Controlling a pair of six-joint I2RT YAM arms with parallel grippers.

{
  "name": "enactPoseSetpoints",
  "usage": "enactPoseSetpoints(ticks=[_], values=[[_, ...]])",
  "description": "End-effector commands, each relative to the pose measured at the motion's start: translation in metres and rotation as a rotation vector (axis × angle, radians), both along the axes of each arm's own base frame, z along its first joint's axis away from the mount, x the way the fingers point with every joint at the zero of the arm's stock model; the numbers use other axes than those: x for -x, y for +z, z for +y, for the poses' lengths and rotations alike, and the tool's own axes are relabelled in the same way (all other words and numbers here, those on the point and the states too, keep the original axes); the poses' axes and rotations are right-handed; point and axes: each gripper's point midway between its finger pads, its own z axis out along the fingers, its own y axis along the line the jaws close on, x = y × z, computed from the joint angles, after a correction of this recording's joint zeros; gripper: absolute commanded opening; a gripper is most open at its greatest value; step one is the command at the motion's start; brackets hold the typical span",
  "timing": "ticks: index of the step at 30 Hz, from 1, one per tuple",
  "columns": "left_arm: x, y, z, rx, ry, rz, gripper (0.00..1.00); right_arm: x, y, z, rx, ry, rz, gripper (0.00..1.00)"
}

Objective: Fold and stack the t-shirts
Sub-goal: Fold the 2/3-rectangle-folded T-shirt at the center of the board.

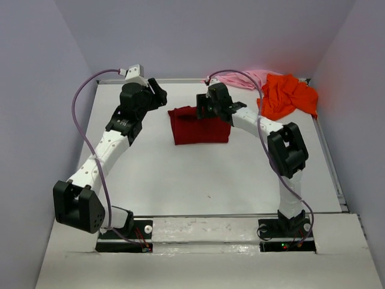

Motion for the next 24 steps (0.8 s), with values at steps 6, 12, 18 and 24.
enactPoseSetpoints(ticks=[6, 12, 18, 24], values=[[-0.001, 0.016, 0.015, 0.006, 0.023, -0.058, 0.66, 0.013, -0.015, 0.053, -0.009, 0.075, 0.028, 0.66], [0.000, 0.018, 0.015, 0.007, 0.019, -0.066, 0.66, 0.000, -0.035, 0.050, 0.045, 0.041, 0.029, 0.66], [0.000, 0.015, 0.016, 0.001, 0.023, -0.063, 0.66, -0.023, -0.034, 0.045, 0.060, 0.006, 0.009, 0.66], [-0.002, 0.012, 0.015, -0.001, 0.018, -0.055, 0.66, -0.054, -0.024, 0.035, 0.072, -0.020, -0.011, 0.66]])
